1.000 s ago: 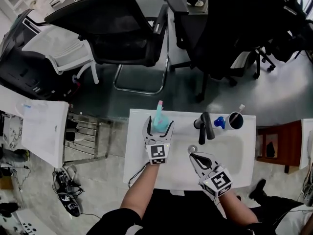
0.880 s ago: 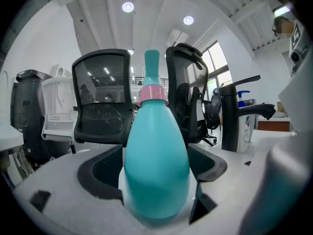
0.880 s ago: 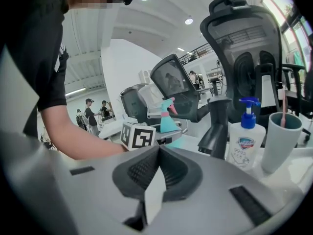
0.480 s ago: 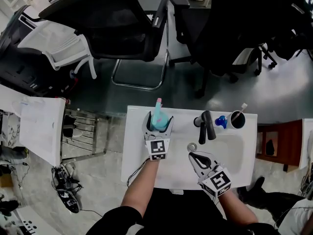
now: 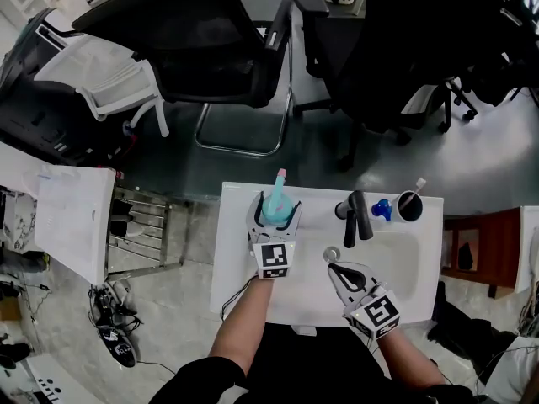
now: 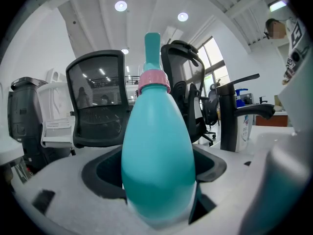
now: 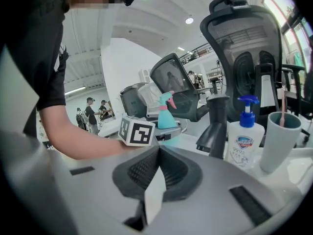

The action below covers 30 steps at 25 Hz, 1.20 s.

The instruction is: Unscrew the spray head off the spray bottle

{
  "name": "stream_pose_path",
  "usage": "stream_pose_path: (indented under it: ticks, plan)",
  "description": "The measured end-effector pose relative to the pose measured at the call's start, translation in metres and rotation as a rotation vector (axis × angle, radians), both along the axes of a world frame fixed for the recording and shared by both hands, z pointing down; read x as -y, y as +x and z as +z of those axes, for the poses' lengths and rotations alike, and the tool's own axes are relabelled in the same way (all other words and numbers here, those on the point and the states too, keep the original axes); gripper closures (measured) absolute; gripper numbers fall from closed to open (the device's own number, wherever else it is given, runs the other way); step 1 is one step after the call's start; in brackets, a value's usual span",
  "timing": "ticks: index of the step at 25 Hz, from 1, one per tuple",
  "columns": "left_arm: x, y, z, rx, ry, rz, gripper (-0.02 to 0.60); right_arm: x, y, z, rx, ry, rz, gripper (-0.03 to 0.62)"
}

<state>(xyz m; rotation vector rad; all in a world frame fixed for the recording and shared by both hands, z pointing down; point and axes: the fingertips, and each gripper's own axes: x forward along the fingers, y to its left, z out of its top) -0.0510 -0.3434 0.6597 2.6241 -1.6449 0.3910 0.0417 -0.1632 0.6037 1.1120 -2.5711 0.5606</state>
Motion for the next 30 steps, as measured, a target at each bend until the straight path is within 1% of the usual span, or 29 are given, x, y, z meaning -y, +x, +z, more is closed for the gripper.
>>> stream_pose_path:
  ticks: [5, 9, 12, 15, 19, 21, 22, 23, 27, 30]
  plan:
    - [-0.011, 0.004, -0.028, 0.037, 0.035, 0.05, 0.179, 0.002, -0.002, -0.014, 0.013, 0.035, -0.006, 0.588]
    - [-0.027, 0.005, -0.042, 0.057, 0.047, 0.089, 0.179, 0.004, -0.005, -0.036, 0.029, 0.057, -0.005, 0.588]
    - [-0.041, 0.008, -0.066, 0.073, 0.081, 0.133, 0.179, 0.007, -0.004, -0.054, 0.026, 0.095, 0.008, 0.588]
    - [-0.053, 0.014, -0.091, 0.047, 0.095, 0.175, 0.179, 0.007, -0.01, -0.078, 0.069, 0.148, -0.01, 0.588]
    - [-0.073, 0.02, -0.121, -0.004, 0.097, 0.217, 0.179, 0.013, -0.016, -0.122, 0.095, 0.252, -0.005, 0.588]
    - [-0.082, 0.023, -0.132, -0.028, 0.098, 0.234, 0.179, 0.013, -0.022, -0.145, 0.136, 0.298, -0.011, 0.588]
    - [-0.087, 0.024, -0.137, -0.037, 0.101, 0.241, 0.179, 0.012, -0.027, -0.157, 0.159, 0.319, -0.026, 0.579]
    - [-0.092, 0.026, -0.142, -0.042, 0.104, 0.248, 0.179, 0.009, -0.032, -0.166, 0.172, 0.335, -0.045, 0.55]
    - [-0.106, 0.036, -0.16, -0.055, 0.117, 0.279, 0.179, 0.002, -0.045, -0.195, 0.123, 0.394, -0.073, 0.532]
    - [-0.116, 0.042, -0.168, -0.057, 0.121, 0.293, 0.179, 0.001, -0.05, -0.207, 0.107, 0.421, -0.073, 0.487]
